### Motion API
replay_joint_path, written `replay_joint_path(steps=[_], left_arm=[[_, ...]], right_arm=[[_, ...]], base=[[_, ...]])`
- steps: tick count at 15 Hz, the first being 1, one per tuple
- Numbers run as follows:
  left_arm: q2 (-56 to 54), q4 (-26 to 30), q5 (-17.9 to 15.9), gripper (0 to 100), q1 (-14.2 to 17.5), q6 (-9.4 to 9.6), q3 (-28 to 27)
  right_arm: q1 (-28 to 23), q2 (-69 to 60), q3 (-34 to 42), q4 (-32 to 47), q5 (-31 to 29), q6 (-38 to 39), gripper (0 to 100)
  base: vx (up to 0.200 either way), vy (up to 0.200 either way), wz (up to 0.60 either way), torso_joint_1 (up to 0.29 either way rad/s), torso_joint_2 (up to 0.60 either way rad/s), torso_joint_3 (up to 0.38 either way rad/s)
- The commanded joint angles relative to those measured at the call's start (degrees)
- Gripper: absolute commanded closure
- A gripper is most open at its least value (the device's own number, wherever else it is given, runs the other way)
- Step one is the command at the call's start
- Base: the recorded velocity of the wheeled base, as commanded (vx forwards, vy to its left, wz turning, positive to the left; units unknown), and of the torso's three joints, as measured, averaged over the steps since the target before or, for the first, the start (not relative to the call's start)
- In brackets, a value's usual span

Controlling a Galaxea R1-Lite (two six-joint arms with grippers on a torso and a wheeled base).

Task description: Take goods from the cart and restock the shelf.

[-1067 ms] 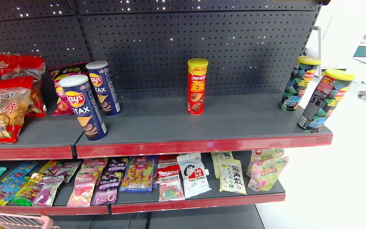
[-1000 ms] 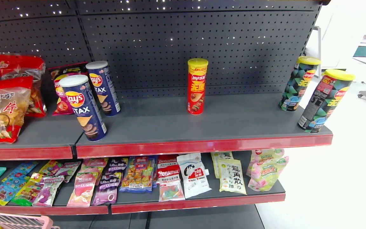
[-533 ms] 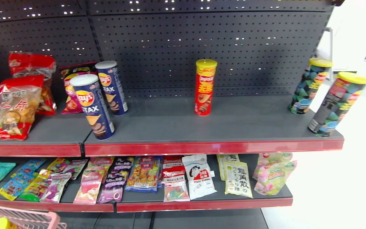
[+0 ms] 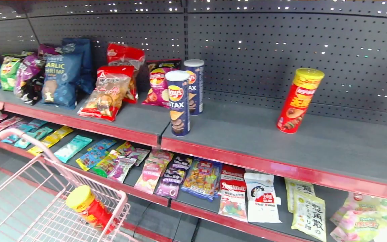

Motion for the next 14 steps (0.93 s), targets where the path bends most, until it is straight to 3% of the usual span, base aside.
replay_joint_path(steps=[1, 9, 14], left_arm=[[0.05, 0.00, 0.02, 0, -0.01, -0.01, 0.00], [0.05, 0.09, 0.02, 0, -0.01, -0.01, 0.00], [0.05, 0.00, 0.02, 0, -0.01, -0.01, 0.00]], right_arm=[[0.02, 0.05, 0.00, -0.01, 0.00, -0.04, 0], [0.02, 0.05, 0.00, -0.01, 0.09, -0.04, 0], [-0.07, 0.05, 0.00, -0.01, 0.09, -0.04, 0]], base=[[0.000, 0.000, 0.60, 0.002, 0.00, 0.002], [0.000, 0.000, 0.60, 0.001, 0.00, 0.001], [0.000, 0.000, 0.00, 0.000, 0.00, 0.000]])
